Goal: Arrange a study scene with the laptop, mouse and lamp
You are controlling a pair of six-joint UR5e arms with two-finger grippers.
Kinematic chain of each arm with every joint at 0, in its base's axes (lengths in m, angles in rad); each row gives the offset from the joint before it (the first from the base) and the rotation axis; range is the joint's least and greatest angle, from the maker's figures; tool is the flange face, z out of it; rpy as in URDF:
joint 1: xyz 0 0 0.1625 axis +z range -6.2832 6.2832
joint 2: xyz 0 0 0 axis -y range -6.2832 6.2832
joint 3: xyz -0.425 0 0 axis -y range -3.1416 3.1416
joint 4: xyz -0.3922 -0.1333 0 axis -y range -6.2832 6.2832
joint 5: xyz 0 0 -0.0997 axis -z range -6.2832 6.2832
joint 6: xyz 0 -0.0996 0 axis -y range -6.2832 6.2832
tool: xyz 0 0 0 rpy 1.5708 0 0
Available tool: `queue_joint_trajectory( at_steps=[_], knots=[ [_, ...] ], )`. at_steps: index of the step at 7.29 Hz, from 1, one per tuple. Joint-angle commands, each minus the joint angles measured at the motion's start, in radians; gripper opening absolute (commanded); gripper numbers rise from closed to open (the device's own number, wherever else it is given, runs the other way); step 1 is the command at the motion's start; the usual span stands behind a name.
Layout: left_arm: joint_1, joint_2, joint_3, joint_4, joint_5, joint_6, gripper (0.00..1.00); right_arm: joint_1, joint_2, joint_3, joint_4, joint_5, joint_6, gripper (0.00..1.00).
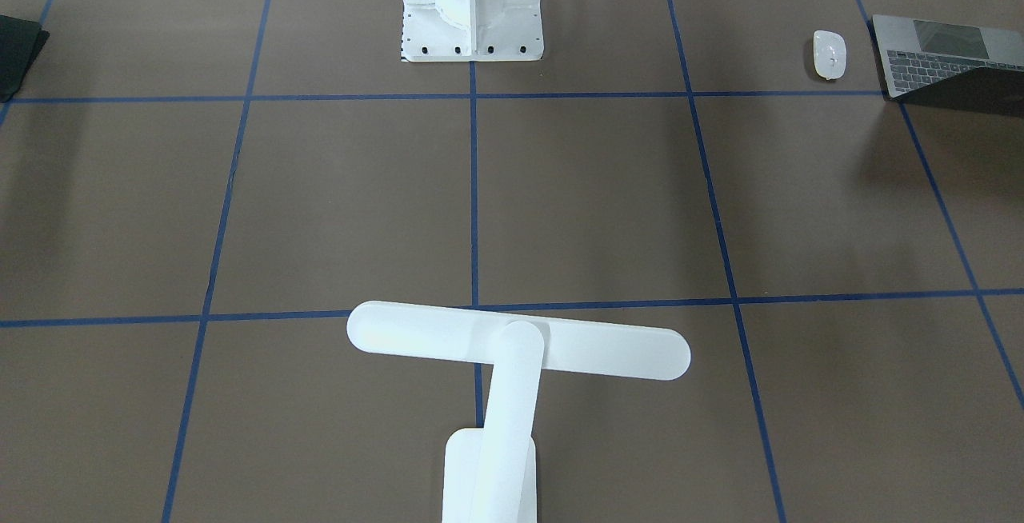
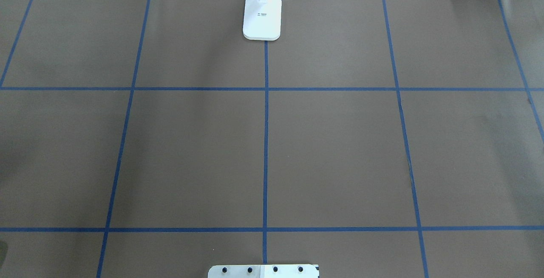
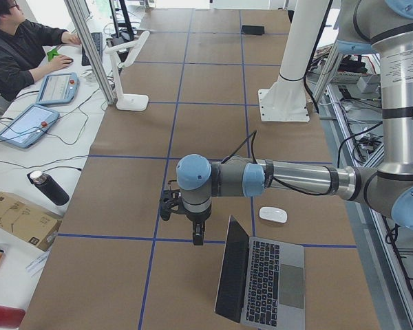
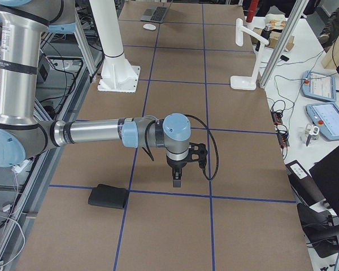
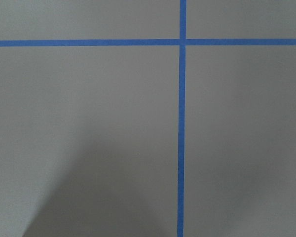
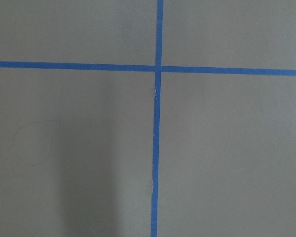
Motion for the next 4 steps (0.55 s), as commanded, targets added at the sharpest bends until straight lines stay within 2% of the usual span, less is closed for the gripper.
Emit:
queue_joint_trajectory(
  at_steps=[1,4],
  knots=[
    [0.000,-0.001,0.000,0.000,0.000,0.000,1.00,0.000,0.000,0.001,-0.002,0.001,0.002,0.99],
    [0.000,-0.001,0.003,-0.008,0.000,0.002,1.00,0.000,-0.002,0.005,0.000,0.002,0.002,0.99]
  ],
)
